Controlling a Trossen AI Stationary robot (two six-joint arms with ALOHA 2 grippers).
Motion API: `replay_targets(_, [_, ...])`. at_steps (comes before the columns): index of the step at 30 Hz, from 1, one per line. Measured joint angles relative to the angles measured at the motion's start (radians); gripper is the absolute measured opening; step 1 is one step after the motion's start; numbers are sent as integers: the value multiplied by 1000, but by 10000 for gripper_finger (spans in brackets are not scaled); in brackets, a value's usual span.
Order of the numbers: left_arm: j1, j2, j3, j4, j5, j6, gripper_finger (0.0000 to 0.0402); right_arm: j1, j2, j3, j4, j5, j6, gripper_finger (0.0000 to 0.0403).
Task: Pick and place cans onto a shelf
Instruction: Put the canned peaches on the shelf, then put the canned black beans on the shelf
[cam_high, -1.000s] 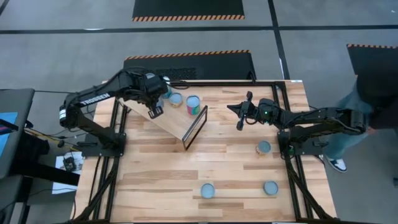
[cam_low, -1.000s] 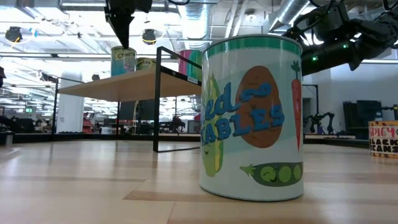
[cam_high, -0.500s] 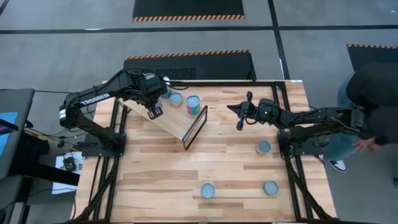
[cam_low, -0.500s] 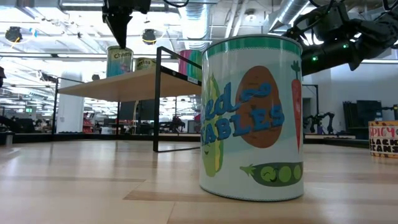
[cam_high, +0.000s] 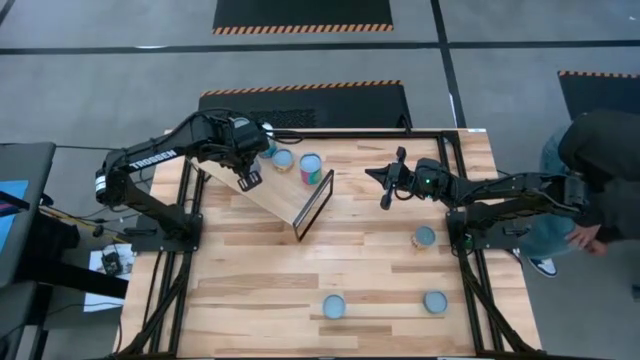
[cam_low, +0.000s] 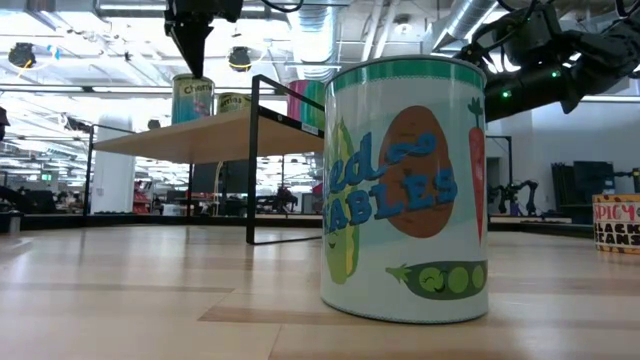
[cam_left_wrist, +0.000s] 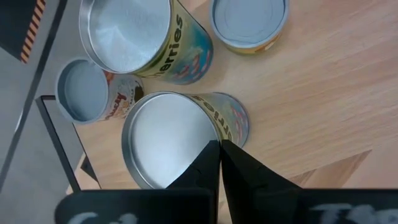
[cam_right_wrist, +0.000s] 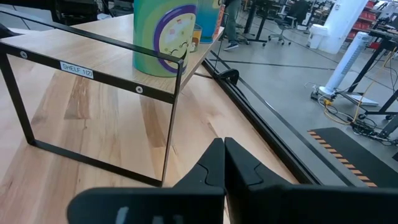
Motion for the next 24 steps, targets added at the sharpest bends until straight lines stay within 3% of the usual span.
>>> replay_targets(16, [0,0,0,2,-4,2,30,0,0,0,0,0,0,12])
replay_targets(24, [-26,-52,0,54,-76,17,29,0,0,0,0,0,-1,12])
